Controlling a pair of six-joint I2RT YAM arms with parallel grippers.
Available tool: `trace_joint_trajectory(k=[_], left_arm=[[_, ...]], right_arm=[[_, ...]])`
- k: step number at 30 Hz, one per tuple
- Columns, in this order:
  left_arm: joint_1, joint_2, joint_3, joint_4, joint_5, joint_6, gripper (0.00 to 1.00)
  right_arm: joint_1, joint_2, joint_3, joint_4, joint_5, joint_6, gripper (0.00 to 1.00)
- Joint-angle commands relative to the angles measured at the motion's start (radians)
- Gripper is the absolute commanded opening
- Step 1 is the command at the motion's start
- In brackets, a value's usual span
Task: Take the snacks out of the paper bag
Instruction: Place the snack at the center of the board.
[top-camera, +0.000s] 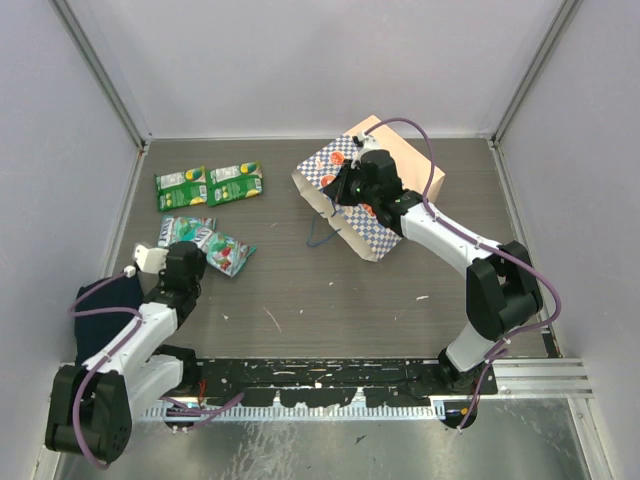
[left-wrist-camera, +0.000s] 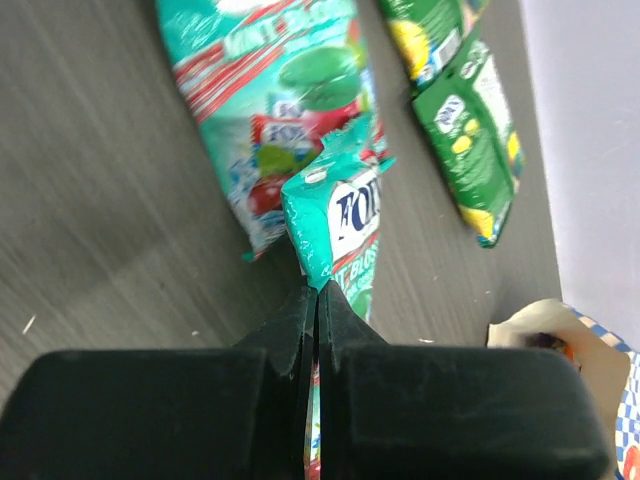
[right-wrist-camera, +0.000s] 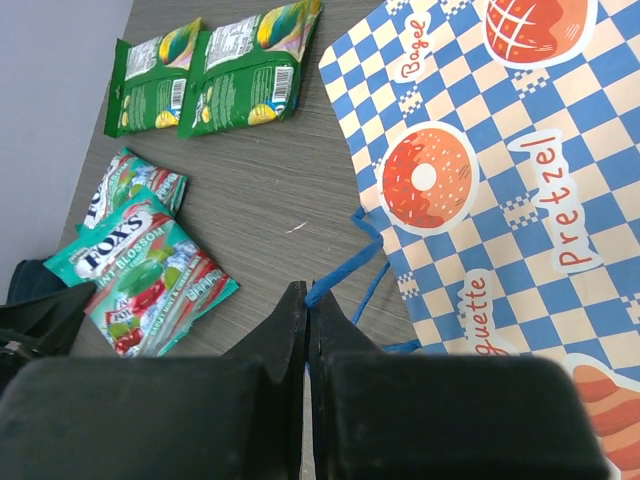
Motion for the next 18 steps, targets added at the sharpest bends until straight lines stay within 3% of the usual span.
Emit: trace_joint_trajectory(k=[1,8,12,18], left_arm=[[-0.002,0.047,0.030,-0.043,0.011,-0.143,0.00],[-0.099,0.103,0.047,-0.098,-0.106,-0.269,0.00],[-0.187,0.167,0.107,-0.199,-0.186,-0.423,0.00],[-0.194,0.268,0.118,-0.142,-0.214,-0.549,0.00]], right_arm=[[-0.006,-0.028,0.002,0.048,-0.028,0.003,0.00],[-0.006,-0.004,0.007,0.045,-0.061,0.003,0.01],[-0.006,0.013,0.021,0.036,-0.078,0.004,0.01],[-0.006,0.033,0.042,0.006,-0.112,-0.009,0.01]])
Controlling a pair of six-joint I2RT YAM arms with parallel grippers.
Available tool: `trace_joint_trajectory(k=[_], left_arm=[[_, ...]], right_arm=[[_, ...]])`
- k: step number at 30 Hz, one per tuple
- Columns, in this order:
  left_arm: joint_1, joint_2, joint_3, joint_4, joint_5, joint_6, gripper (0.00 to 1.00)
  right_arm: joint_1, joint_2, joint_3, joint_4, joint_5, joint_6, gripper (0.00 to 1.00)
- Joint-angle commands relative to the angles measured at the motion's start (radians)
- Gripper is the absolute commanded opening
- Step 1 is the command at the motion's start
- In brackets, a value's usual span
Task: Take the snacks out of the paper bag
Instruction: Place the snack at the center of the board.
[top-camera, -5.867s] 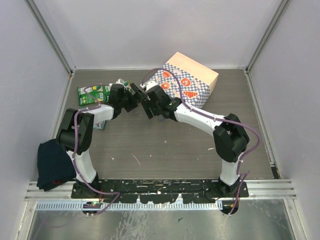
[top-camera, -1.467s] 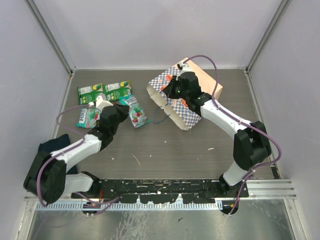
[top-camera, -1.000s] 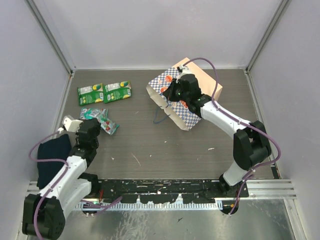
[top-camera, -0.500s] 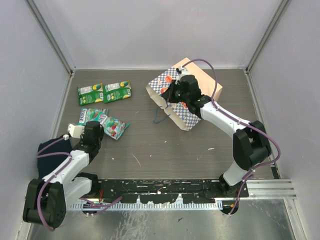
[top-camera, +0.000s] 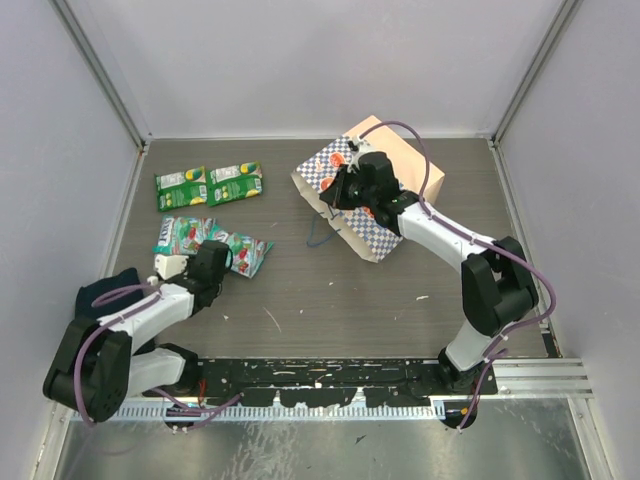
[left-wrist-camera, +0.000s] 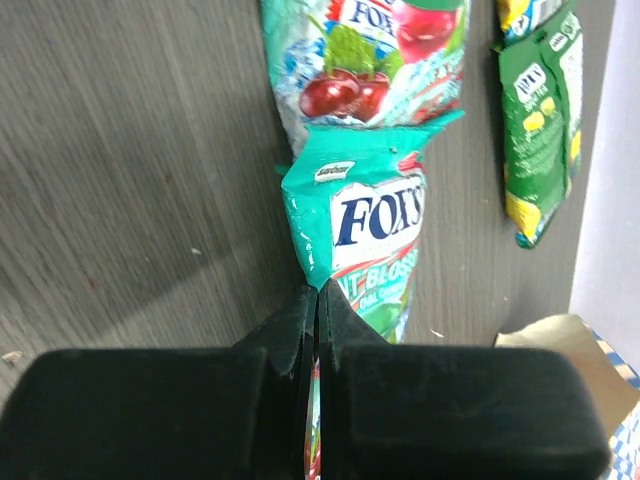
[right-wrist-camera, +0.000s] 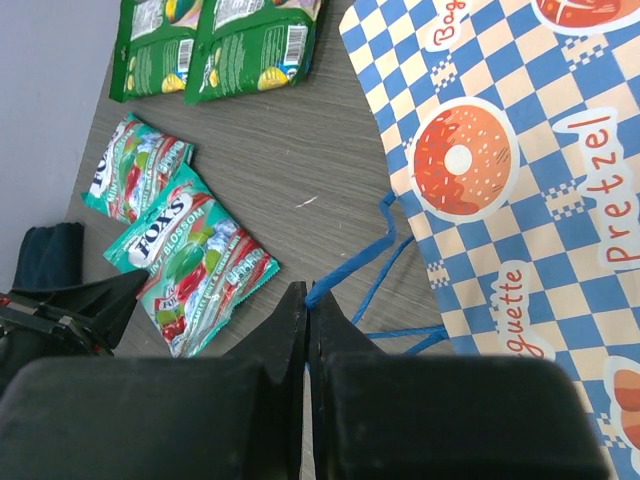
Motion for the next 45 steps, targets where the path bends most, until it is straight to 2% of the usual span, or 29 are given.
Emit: trace_joint_trajectory(k=[1,6,11,19,20,22,25,31,40,42,45], left_arm=[[0.000,0.052,0.052,-0.016,-0.120,-0.150,0.00],[0.001,0.163,0.147,-0.125,-0.179,-0.257,0.00],[0.009,0.264,0.243,-0.190,-0.157,-0.362,0.00],[0.013,0.368,0.310,-0.156,-0.102,-0.412,0.00],[0.015,0.370,0.309,-0.150,-0.099,-0.411,0.06],[0.017,0.365,0.299,-0.119,-0.095,-0.399,0.30],[0.022,0.347,0.292,-0.124,-0.080,-0.389,0.98],[0.036,0.308,0.423,-0.428,-0.014,-0.384,0.98],[0.028,0.287,0.674,-0.863,0.029,-0.191,0.98],[0.028,0.297,0.728,-0.910,0.018,-0.098,0.98],[0.027,0.312,0.792,-0.866,0.042,0.153,0.98]], right_arm=[[-0.005,0.006,0.043,0.008,-0.040,-0.009,0.01],[-0.005,0.023,0.054,-0.001,-0.064,-0.010,0.01],[-0.005,0.041,0.072,-0.017,-0.084,-0.010,0.00],[-0.005,0.047,0.078,-0.041,-0.098,-0.019,0.01],[-0.005,0.045,0.078,-0.043,-0.098,-0.022,0.01],[-0.005,0.042,0.077,-0.047,-0.099,-0.024,0.00],[-0.005,0.037,0.071,-0.046,-0.102,-0.026,0.00],[-0.005,0.019,0.055,-0.046,-0.089,-0.031,0.01],[-0.005,0.014,0.052,-0.050,-0.081,-0.041,0.01],[-0.005,0.010,0.050,-0.053,-0.079,-0.046,0.01],[-0.006,0.000,0.048,-0.058,-0.071,-0.059,0.00]])
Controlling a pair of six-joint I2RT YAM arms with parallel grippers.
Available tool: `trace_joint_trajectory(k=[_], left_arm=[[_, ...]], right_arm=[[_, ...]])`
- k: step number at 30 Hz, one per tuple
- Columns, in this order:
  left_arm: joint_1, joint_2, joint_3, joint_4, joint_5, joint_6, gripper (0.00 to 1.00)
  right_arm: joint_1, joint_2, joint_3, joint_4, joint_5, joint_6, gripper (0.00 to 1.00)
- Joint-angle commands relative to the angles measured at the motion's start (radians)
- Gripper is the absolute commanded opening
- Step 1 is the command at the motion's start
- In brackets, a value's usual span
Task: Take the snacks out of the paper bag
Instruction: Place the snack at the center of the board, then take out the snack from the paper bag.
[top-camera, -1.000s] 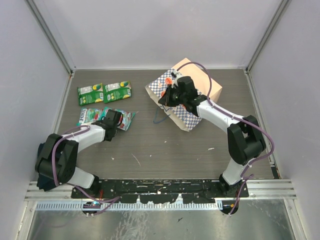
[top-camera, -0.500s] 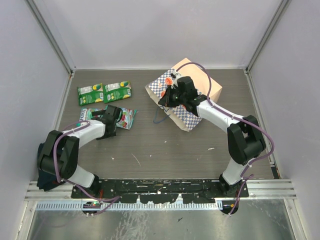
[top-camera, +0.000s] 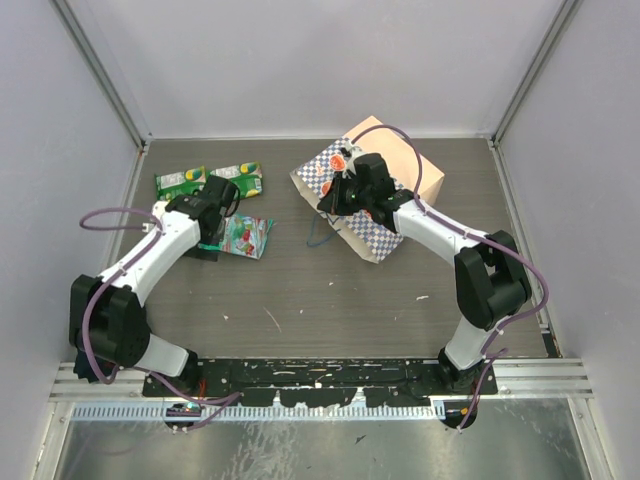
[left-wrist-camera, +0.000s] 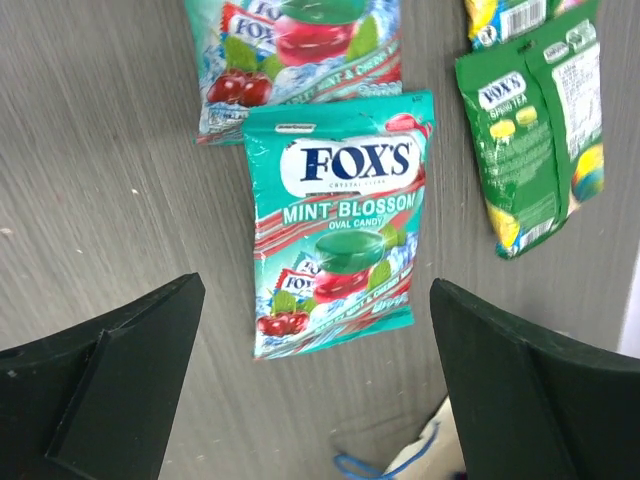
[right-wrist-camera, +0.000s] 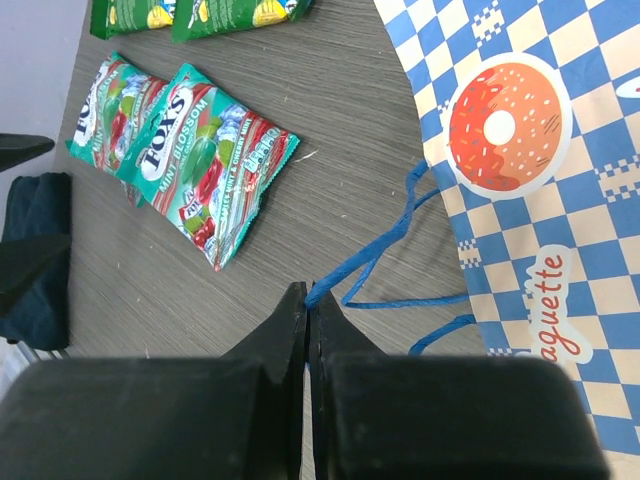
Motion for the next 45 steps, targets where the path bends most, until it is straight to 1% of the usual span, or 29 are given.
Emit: trace_joint_trajectory(k=[1,3,5,8,9,10,12,14,15,17,19,21,23,26,27,30,33,35,37,41,45], left_arm=[[-0.001,0.007,0.097,-0.037,0.023,0.411,0.98],[-0.002,0.014,0.104,0.077,0.115,0.607,0.98],[-0.002,0.013,0.090,0.232,0.269,0.788,0.98],[-0.002,-0.010,0.021,0.446,0.485,0.976,0.98],[-0.001,-0.021,-0.013,0.530,0.583,1.022,0.98],[0.000,-0.029,-0.044,0.629,0.684,1.058,0.98],[-0.001,-0.034,-0.095,0.790,0.857,1.075,0.98],[-0.001,-0.010,-0.117,0.909,0.982,1.063,0.98],[0.000,0.011,-0.111,0.947,1.028,1.058,0.98],[-0.001,0.064,-0.082,0.971,1.107,1.059,0.98],[-0.002,0.124,-0.057,0.991,1.155,1.055,0.98],[-0.006,0.170,-0.038,1.035,1.185,1.039,0.98],[-0.019,0.214,-0.016,1.090,1.196,1.007,0.98],[-0.055,0.284,0.056,1.125,1.171,0.953,1.00],[-0.068,0.310,0.088,1.129,1.151,0.943,0.99],[-0.106,0.400,0.183,1.139,1.086,0.894,0.94],[-0.115,0.501,0.236,1.241,1.045,0.777,0.88],[-0.116,0.569,0.247,1.317,1.014,0.700,0.79],[-0.123,0.616,0.263,1.348,0.977,0.652,0.73],[-0.149,0.682,0.311,1.306,0.899,0.626,0.66],[-0.171,0.714,0.344,1.263,0.807,0.606,0.66]], right_arm=[[-0.006,-0.054,0.022,0.015,0.017,-0.031,0.01],[-0.008,-0.058,0.035,0.003,0.003,-0.034,0.01],[-0.015,-0.067,0.052,-0.006,-0.014,-0.034,0.01],[-0.019,-0.090,0.078,-0.018,-0.006,-0.043,0.00],[-0.019,-0.097,0.087,-0.025,0.002,-0.046,0.00],[-0.021,-0.105,0.098,-0.032,0.009,-0.048,0.00],[-0.023,-0.120,0.119,-0.049,0.022,-0.055,0.01],[-0.022,-0.134,0.142,-0.066,0.039,-0.063,0.01],[-0.024,-0.136,0.157,-0.075,0.047,-0.066,0.00],[-0.025,-0.133,0.182,-0.096,0.070,-0.080,0.01],[-0.027,-0.122,0.202,-0.120,0.108,-0.107,0.00],[-0.046,-0.102,0.220,-0.149,0.126,-0.129,0.00],[-0.081,-0.090,0.221,-0.154,0.110,-0.124,0.00],[-0.136,-0.079,0.229,-0.154,0.068,-0.109,0.00],[-0.150,-0.077,0.234,-0.154,0.066,-0.115,0.00],[-0.192,-0.067,0.253,-0.154,0.047,-0.113,0.00],[-0.217,-0.052,0.279,-0.155,0.004,-0.103,0.00],[-0.220,-0.045,0.297,-0.154,-0.004,-0.095,0.01],[-0.221,-0.039,0.309,-0.146,-0.011,-0.085,0.00],[-0.220,-0.022,0.343,-0.131,-0.021,-0.054,0.00],[-0.218,-0.012,0.351,-0.083,-0.045,0.009,0.00]])
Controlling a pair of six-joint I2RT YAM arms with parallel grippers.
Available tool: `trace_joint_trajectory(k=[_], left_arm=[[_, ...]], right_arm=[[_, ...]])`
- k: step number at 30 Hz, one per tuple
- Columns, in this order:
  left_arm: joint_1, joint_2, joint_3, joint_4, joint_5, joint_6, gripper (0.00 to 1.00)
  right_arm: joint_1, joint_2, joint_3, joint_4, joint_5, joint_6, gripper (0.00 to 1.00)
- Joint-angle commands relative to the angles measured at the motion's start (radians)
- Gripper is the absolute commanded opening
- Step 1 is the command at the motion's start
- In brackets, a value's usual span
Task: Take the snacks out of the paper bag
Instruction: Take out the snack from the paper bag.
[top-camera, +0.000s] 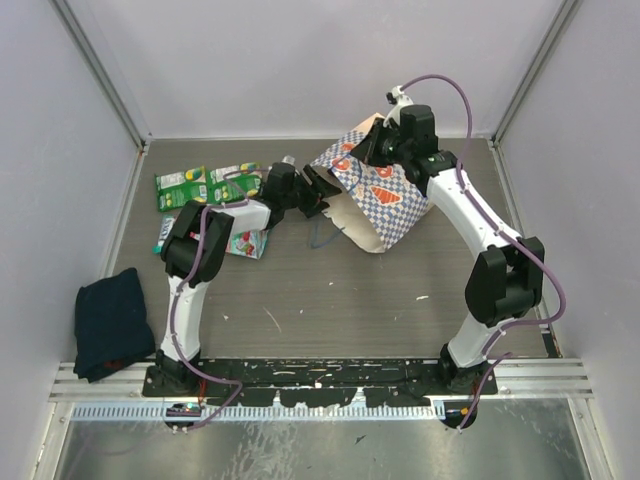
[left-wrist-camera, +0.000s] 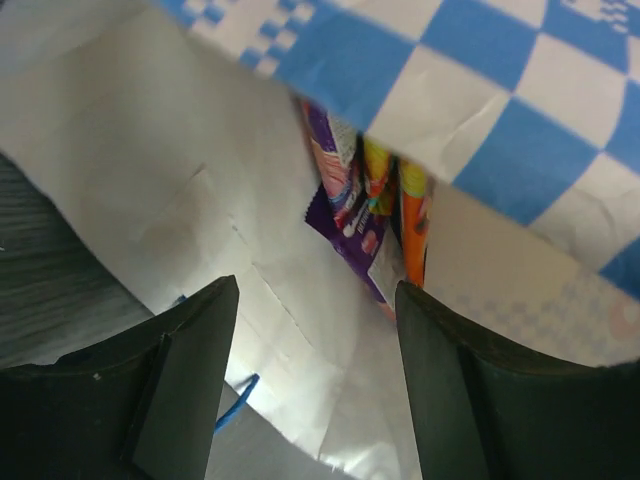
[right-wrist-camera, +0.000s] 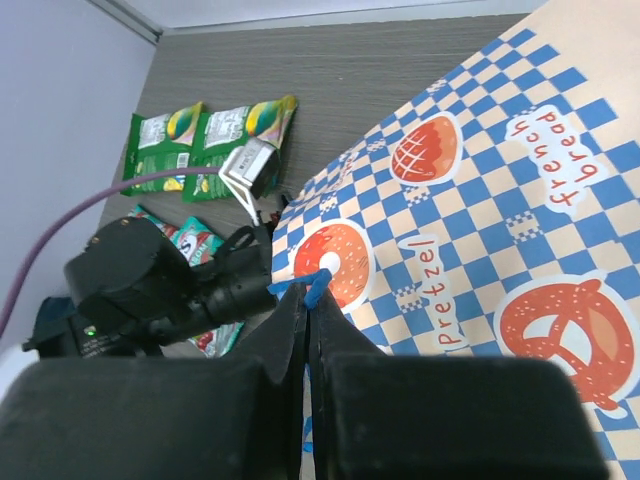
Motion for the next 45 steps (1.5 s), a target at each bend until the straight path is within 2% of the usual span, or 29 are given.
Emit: trace_joint_trajectory(k=[1,6,13,20,27,30,35,39,45], left_arm=[[-0.030,0.003,0.075,0.021,-0.143,-0.064,0.67],[-0.042,0.069,0.064,0.117,-0.233,-0.213,0.67],[-0.076,0.152,0.115,0.144,-0.365,-0.297,0.63],[-0.109,0.224,0.190,0.160,-0.458,-0.311,0.61],[-0.112,0.307,0.288,0.149,-0.470,-0.332,0.55],[-0.112,0.331,0.314,0.149,-0.483,-0.334,0.49],[-0.109,0.360,0.351,0.161,-0.488,-0.333,0.32],[-0.099,0.373,0.383,0.167,-0.481,-0.281,0.22],[-0.073,0.358,0.398,0.194,-0.413,-0.204,0.00]], right_arm=[[0.000,0.007,0.046,0.114,-0.043,0.089,0.00],[0.043,0.004,0.023,0.148,0.009,0.133,0.00],[0.094,-0.013,-0.006,0.210,0.039,0.200,0.00],[0.172,-0.013,0.007,0.249,0.055,0.233,0.00],[0.243,0.007,0.040,0.265,0.065,0.257,0.01],[0.262,0.011,0.054,0.262,0.067,0.257,0.00],[0.265,-0.003,0.056,0.254,0.093,0.238,0.00],[0.263,-0.018,0.054,0.238,0.110,0.209,0.00],[0.220,-0.036,0.013,0.237,0.130,0.199,0.00]])
